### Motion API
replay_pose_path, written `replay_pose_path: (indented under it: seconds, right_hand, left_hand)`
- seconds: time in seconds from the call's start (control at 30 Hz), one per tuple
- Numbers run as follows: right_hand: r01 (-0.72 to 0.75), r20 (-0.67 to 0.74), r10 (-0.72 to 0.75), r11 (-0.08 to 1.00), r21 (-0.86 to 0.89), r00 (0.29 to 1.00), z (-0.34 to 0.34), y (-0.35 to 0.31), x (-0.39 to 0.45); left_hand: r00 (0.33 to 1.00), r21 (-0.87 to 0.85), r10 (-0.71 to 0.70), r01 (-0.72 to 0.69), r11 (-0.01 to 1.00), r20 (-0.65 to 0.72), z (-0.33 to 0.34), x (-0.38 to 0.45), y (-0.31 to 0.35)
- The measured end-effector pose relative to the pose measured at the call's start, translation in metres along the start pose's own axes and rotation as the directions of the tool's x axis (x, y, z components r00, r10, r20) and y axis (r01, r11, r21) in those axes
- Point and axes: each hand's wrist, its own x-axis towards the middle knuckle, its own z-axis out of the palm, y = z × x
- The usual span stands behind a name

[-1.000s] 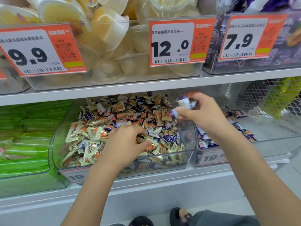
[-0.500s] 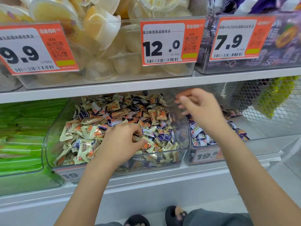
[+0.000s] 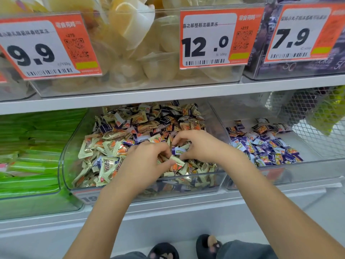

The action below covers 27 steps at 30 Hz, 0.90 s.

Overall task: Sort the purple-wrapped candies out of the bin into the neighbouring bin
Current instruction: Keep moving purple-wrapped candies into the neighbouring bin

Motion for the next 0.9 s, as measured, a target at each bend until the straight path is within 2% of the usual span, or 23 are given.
replay_pose_path:
  seconds: [0.13, 0.27, 0.4, 0.53, 0.6, 0.67, 0.73, 0.8, 0.9]
  right_hand:
    - [-0.023, 0.093, 0.032, 0.995, -0.092, 0.995, 0.001, 0.004, 0.001]
    - [-0.023, 0.121, 0.047, 0.981, -0.192, 0.992, 0.002, 0.002, 0.002]
    - [-0.073, -0.008, 0.074, 0.961, -0.266, 0.997, 0.001, 0.004, 0.001]
    - [-0.091, -0.164, 0.032, 0.926, -0.368, 0.986, -0.002, 0.006, 0.000]
    - [-0.041, -0.103, 0.006, 0.938, -0.344, 0.995, -0.006, 0.005, -0.004]
    - [-0.007, 0.036, 0.020, 0.940, -0.342, 0.999, -0.006, 0.003, -0.010]
    - [-0.027, 0.117, 0.094, 0.879, -0.476, 0.989, 0.000, 0.001, -0.012]
    - [-0.059, 0.130, 0.154, 0.837, -0.544, 0.979, 0.006, 0.002, -0.010]
    - [-0.080, 0.131, 0.173, 0.848, -0.523, 0.976, 0.007, 0.000, -0.005]
  left_hand:
    - [1.000, 0.004, 0.013, -0.013, 1.000, 0.008, 0.002, -0.001, 0.000]
    - [0.992, 0.075, 0.005, -0.014, 0.997, 0.126, 0.005, 0.000, 0.004]
    - [0.982, 0.175, -0.008, -0.026, 0.984, 0.187, 0.007, 0.005, 0.007]
    - [0.989, 0.184, -0.013, -0.014, 0.983, 0.150, 0.003, 0.008, 0.004]
    - [0.991, 0.152, -0.028, 0.008, 0.988, 0.132, 0.000, 0.009, 0.002]
    - [0.991, 0.119, -0.032, 0.016, 0.993, 0.133, -0.003, 0.009, 0.001]
    - [0.992, 0.095, -0.031, 0.019, 0.995, 0.121, -0.005, 0.008, 0.000]
    - [0.995, 0.068, -0.033, 0.026, 0.997, 0.097, -0.007, 0.007, -0.001]
    - [0.995, 0.052, -0.049, 0.045, 0.998, 0.083, -0.008, 0.006, -0.004]
